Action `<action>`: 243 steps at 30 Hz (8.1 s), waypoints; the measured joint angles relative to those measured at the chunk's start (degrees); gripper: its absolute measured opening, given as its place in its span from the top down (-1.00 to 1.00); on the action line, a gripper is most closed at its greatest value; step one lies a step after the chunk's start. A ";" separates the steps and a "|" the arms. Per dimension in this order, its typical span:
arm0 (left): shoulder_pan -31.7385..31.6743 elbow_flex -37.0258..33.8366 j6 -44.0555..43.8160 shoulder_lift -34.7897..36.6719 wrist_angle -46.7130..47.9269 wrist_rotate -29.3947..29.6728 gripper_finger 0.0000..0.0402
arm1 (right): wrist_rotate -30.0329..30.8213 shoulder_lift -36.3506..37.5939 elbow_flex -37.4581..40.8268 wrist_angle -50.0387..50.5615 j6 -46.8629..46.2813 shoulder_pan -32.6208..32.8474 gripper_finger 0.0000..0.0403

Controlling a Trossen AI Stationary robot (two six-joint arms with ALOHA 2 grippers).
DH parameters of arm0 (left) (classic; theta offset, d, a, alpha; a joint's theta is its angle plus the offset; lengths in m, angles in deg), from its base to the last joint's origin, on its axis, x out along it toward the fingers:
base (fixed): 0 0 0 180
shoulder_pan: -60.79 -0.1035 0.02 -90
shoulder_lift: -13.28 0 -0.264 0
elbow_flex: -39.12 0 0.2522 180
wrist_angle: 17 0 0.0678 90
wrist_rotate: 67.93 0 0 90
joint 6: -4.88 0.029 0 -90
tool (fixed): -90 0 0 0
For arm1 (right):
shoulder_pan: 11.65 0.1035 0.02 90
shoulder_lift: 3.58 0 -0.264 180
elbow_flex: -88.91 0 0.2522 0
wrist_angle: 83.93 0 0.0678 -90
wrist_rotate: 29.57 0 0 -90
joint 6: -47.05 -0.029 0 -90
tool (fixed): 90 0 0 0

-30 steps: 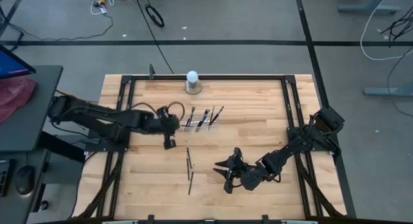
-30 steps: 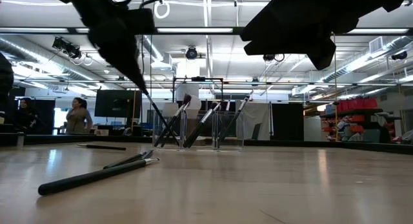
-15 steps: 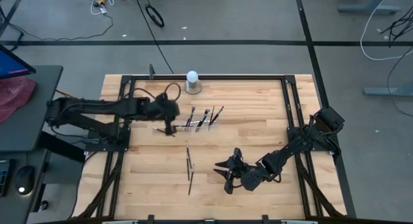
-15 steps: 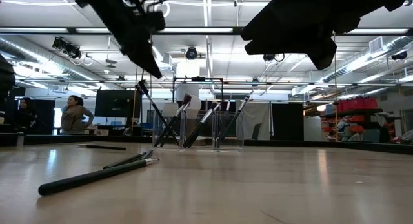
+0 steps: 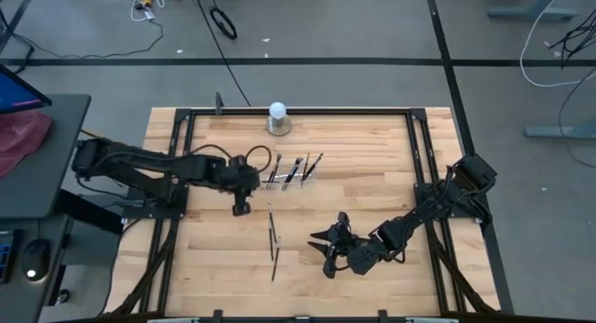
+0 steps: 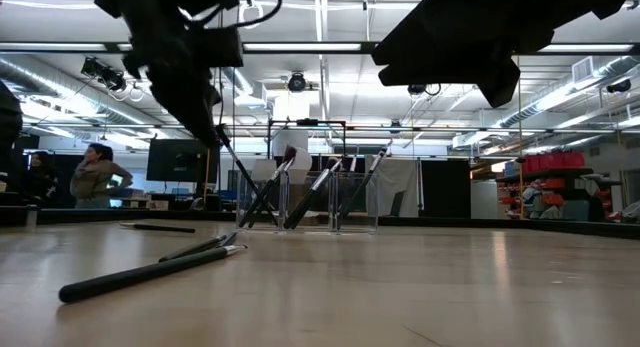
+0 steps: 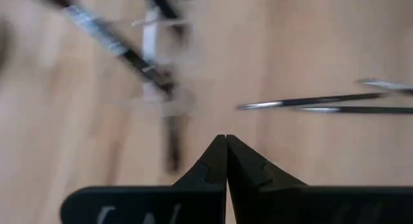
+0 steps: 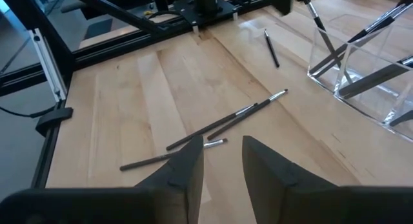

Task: Put items in baskets/containers
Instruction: Put the brow brush into the transparent organizer, then put the liner brush into the transparent organizer

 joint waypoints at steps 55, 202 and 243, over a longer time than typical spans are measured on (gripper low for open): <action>21.69 -7.61 -39.06 12.77 21.90 18.35 0.89 | -2.06 -6.40 0.02 -11.01 1.02 0.22 0.47; 47.33 -35.32 -67.65 -3.56 -24.10 34.78 0.93 | -5.01 -10.69 0.02 -19.47 5.34 0.33 0.47; 40.46 -34.21 -7.46 -3.84 -95.98 34.25 0.94 | -7.97 -22.34 -20.04 -32.61 27.35 -11.92 -0.02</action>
